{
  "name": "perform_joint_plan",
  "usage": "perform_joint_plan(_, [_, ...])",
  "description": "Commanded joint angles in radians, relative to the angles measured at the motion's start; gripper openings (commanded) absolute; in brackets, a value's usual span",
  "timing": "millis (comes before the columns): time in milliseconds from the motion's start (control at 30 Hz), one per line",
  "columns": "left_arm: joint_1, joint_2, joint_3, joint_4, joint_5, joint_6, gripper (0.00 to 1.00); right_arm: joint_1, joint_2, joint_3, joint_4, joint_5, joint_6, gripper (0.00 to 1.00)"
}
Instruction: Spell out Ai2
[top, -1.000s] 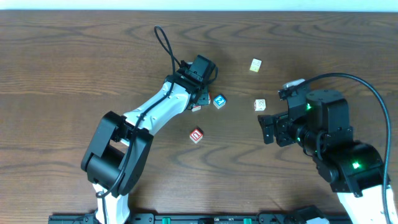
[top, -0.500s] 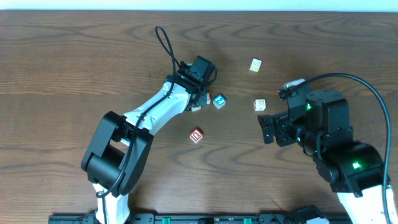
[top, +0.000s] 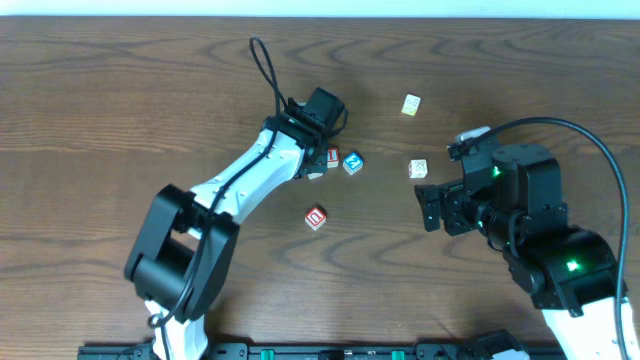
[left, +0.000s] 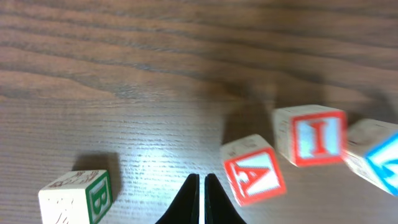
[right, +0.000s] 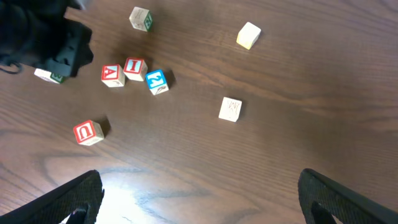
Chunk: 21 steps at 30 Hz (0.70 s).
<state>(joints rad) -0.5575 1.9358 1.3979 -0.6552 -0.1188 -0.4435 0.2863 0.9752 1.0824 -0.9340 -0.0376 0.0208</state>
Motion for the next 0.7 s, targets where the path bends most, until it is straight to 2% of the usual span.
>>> perform_joint_plan(0, [-0.004,-0.052,0.029,-0.012,0.084,0.036,0.06,-0.005,-0.001,0.001,-0.001,-0.005,-0.011,0.99])
perform_joint_plan(67, [-0.004,-0.05,0.028,-0.014,0.149,0.036,0.06,-0.005,-0.001,0.001,-0.001,-0.005,-0.011,0.99])
perform_joint_plan(267, [-0.009,-0.049,0.02,-0.021,0.224,0.028,0.06,-0.005,-0.001,0.001,-0.001,-0.005,-0.011,0.99])
perform_joint_plan(667, [-0.035,-0.048,-0.029,-0.013,0.246,0.016,0.06,-0.005,-0.001,0.001,-0.001,-0.005,-0.011,0.99])
